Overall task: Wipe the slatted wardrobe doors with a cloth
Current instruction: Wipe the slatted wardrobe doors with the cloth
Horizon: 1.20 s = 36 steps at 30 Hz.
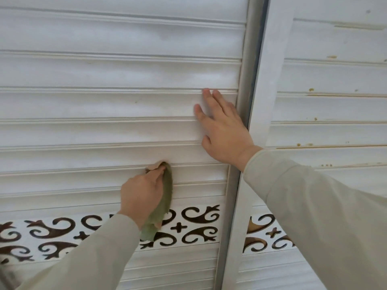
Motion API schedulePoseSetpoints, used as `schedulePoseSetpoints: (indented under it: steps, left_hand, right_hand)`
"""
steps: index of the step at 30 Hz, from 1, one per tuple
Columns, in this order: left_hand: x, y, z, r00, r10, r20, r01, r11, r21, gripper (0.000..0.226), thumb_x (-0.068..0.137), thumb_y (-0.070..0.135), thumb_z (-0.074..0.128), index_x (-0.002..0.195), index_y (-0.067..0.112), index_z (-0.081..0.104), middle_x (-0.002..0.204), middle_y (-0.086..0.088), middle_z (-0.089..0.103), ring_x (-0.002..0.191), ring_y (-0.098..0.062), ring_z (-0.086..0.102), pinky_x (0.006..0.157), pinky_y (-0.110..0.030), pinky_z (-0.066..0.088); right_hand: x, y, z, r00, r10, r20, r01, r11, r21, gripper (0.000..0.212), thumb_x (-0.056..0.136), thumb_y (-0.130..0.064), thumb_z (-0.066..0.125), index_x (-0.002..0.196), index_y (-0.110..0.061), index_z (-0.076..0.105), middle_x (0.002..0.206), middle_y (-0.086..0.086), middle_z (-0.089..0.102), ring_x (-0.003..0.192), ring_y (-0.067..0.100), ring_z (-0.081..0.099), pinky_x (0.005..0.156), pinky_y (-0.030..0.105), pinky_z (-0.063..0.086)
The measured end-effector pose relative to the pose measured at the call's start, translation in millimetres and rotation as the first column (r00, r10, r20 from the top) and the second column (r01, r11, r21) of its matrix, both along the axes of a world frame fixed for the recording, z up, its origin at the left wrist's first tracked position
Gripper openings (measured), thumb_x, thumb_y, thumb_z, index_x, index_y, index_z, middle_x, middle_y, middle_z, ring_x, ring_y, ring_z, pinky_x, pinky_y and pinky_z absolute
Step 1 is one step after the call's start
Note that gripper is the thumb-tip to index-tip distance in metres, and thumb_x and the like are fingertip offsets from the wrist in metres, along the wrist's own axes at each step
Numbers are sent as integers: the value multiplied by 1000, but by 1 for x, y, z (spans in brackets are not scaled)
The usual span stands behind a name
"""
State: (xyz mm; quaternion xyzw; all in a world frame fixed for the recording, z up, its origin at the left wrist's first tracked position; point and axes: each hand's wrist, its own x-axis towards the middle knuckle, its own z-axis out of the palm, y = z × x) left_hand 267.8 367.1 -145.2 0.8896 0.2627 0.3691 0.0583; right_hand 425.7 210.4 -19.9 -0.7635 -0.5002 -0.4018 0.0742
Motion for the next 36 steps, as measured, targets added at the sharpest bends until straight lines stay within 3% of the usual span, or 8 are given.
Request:
schedulePoseSetpoints:
  steps: [4, 7, 13, 21, 25, 28, 33, 36]
  left_hand:
    - [23, -29, 13, 982, -187, -26, 189, 976, 105, 30, 104, 30, 42, 121, 29, 66, 70, 6, 63, 52, -16, 56, 54, -32, 55]
    - [58, -59, 16, 962, -273, 5, 263, 930, 257, 24, 101, 30, 45, 109, 30, 68, 64, 6, 63, 48, -19, 58, 43, -25, 45]
    - [64, -51, 10, 977, -211, -31, 212, 946, 246, 39, 91, 34, 42, 119, 39, 69, 64, 0, 69, 53, -30, 63, 48, -30, 45]
    - [-44, 53, 2, 964, 225, 141, -201, 966, -164, 22, 96, 28, 46, 100, 23, 68, 60, 5, 57, 58, -24, 56, 61, -33, 51]
    - [-55, 55, -1, 931, 287, 224, -220, 933, -285, 19, 96, 23, 45, 84, 21, 59, 56, 0, 55, 56, -28, 55, 58, -34, 46]
    - [-45, 41, -4, 945, 206, 253, -130, 949, -286, 14, 98, 23, 48, 86, 21, 56, 60, 0, 58, 59, -29, 58, 58, -34, 46]
    - [-5, 16, -19, 977, -74, 198, 113, 974, -196, 7, 96, 29, 59, 101, 25, 62, 97, 9, 61, 84, -19, 61, 75, -33, 49]
    - [36, -5, -27, 922, -356, 151, 356, 934, 22, 15, 92, 18, 65, 104, 19, 74, 104, 3, 72, 103, -23, 63, 95, -35, 51]
  right_hand:
    - [-2, 5, -2, 999, -22, -44, 21, 1000, -15, 73, 84, -20, 54, 153, -18, 29, 165, 11, -4, 151, 31, -7, 119, 55, 12]
    - [-2, 3, -1, 999, -22, -44, 22, 1000, -8, 75, 83, -14, 53, 153, -19, 28, 165, 10, -2, 151, 30, -7, 119, 53, 8]
    - [-8, 14, -7, 1000, -1, -25, 5, 982, 188, 58, 79, -14, 56, 136, -6, 55, 158, 20, 26, 147, 40, 20, 117, 54, 24]
    - [-6, 33, -20, 1000, 5, 23, -13, 932, 361, 53, 83, -22, 49, 128, 2, 60, 152, 26, 34, 142, 45, 28, 118, 48, 26]
    - [-8, 37, -31, 1000, -5, -7, 8, 925, 380, 59, 86, -22, 50, 140, 0, 49, 156, 26, 27, 145, 44, 22, 120, 49, 21]
    - [-7, 34, -44, 996, -19, -85, 48, 935, 351, 66, 90, -26, 49, 152, -9, 32, 162, 21, 15, 149, 39, 10, 121, 51, 16]
    - [-3, 26, -41, 990, -27, -137, 51, 983, 175, 83, 96, -49, 46, 158, -16, 3, 164, 16, -10, 150, 35, -12, 121, 50, 0]
    - [-1, 20, -37, 985, -48, -168, 55, 998, 37, 92, 95, -57, 45, 156, -19, -13, 160, 14, -26, 147, 34, -25, 118, 47, -11]
